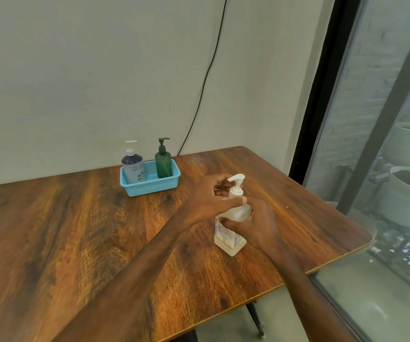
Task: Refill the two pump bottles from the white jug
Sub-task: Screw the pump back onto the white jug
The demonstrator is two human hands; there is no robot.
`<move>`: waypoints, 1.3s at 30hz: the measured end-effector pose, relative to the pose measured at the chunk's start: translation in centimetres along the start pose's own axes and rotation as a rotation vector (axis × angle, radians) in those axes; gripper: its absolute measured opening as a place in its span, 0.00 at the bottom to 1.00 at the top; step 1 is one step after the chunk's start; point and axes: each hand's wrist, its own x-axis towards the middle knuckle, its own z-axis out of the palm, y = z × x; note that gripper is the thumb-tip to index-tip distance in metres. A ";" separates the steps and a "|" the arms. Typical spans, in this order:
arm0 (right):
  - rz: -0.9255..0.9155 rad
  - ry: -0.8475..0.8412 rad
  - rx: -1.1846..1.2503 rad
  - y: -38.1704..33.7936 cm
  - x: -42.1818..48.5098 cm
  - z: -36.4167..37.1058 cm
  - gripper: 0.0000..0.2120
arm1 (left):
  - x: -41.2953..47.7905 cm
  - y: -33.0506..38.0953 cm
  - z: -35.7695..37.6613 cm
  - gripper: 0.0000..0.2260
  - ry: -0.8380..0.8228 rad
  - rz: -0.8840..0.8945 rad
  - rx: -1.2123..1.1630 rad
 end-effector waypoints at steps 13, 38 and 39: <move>0.013 0.006 0.014 0.3 0.0 0.3 0.17 | -0.5 0.2 0.5 0.15 0.132 0.052 0.069; -0.026 0.030 0.028 0.5 0.1 0.6 0.18 | -1.7 0.1 2.4 0.22 0.233 0.001 0.056; -0.030 0.029 0.033 0.5 0.1 0.6 0.19 | -1.6 0.1 2.1 0.20 0.219 -0.004 0.063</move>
